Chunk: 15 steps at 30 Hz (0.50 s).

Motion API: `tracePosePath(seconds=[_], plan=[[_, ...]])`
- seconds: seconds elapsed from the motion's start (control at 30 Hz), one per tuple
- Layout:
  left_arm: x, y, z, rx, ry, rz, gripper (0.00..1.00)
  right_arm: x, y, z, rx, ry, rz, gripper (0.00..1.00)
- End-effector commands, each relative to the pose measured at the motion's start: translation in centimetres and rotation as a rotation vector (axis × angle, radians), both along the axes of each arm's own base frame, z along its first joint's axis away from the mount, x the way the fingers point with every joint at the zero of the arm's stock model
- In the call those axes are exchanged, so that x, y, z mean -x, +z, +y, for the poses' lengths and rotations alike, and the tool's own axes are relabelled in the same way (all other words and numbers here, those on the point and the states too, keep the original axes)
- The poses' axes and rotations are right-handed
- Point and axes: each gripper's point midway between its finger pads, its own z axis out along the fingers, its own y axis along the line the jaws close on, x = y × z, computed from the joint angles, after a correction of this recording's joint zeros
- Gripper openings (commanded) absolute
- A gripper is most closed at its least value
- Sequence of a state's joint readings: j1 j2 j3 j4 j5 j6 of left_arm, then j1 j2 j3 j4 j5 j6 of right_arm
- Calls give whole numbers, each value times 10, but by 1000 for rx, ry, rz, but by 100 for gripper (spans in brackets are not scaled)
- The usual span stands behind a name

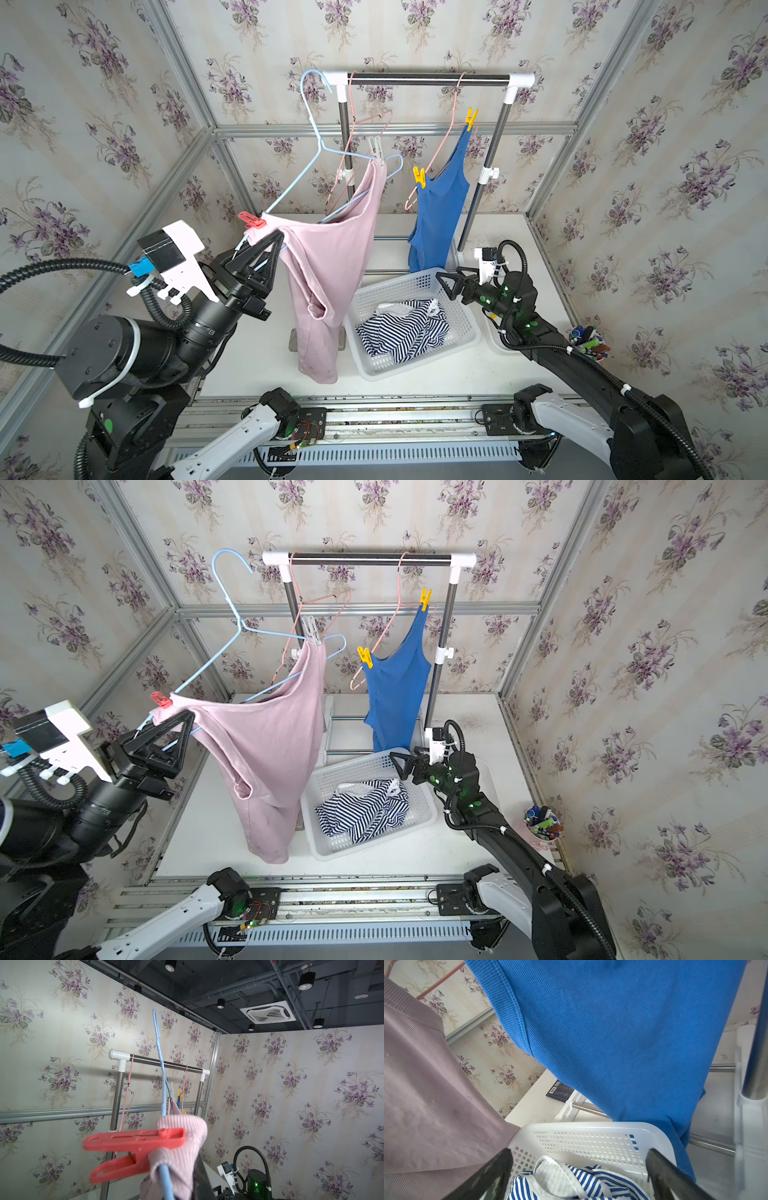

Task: Remove the clothespins securing tank tops to the hanger
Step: Remove the clothespin from the hanger.

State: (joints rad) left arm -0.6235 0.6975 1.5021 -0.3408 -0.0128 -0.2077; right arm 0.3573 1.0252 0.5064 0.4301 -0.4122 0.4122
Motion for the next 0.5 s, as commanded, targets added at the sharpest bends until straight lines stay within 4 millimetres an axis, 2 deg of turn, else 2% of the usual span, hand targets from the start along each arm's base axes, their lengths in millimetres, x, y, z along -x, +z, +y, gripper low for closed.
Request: tracePosePath(seconds=[0.0, 0.13, 0.27, 0.47], plan=[[10, 36, -2, 68, -41, -121, 0, -1, 12, 1, -19, 2, -45, 99], [9, 57, -6, 94, -48, -199, 0, -2, 15, 2, -29, 7, -53, 99], [12, 73, -19, 109, -117, -251, 0, -3, 23, 2, -23, 2, -73, 99], [11, 84, -30, 171, -202, -255, 0, -8, 30, 1, 12, -4, -96, 100]])
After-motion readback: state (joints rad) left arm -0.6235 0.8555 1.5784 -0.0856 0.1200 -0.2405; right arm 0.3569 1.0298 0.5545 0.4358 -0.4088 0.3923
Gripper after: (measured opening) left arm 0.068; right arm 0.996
